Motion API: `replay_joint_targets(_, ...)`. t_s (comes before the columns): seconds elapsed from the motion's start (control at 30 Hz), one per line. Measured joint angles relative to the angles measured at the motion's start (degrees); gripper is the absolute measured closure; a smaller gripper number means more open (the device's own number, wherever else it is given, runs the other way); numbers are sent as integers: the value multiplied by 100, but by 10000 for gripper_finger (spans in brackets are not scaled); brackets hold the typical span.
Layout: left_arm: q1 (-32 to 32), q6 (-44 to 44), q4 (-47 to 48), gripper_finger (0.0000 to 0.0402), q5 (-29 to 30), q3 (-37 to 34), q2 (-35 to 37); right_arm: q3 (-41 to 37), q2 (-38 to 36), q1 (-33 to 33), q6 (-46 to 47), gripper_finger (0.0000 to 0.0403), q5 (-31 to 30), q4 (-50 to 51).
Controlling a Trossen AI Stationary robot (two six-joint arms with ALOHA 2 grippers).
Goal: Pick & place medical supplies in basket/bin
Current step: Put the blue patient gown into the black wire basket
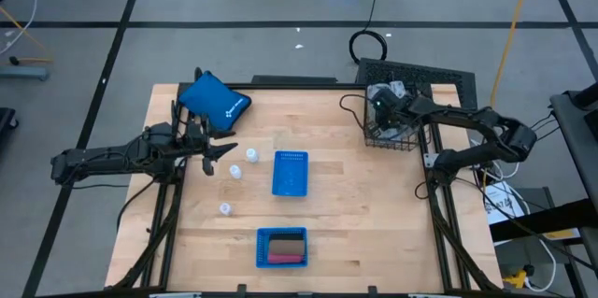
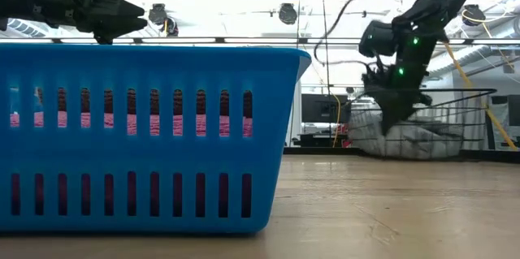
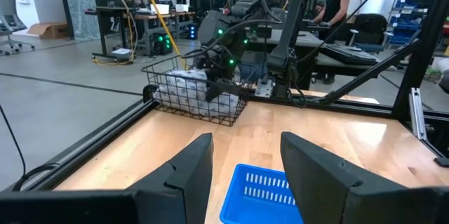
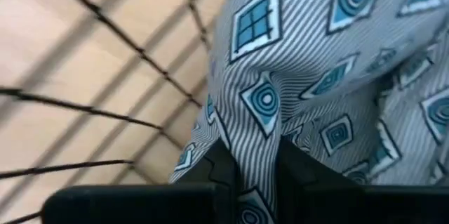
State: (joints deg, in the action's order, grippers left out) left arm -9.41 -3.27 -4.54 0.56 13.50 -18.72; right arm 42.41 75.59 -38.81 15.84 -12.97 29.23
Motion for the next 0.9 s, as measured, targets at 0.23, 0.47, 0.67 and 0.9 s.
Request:
replay_joint_targets(0.23, 0, 1, -2, 224, 0, 0, -1, -5, -694, -2, 12, 370, 1082, -465)
replay_joint_targets(0.47, 2, 0, -2, 224, 0, 0, -2, -4, -1742, -264, 437, 368, 1692, -303)
replay_joint_targets(0.67, 2, 0, -2, 224, 0, 0, 0, -4, -2170, -585, 738, 368, 2897, -365)
replay_joint_targets(0.9, 2, 0, 0, 224, 0, 0, -1, -67, -1913, -623, 725, 368, 2675, -441)
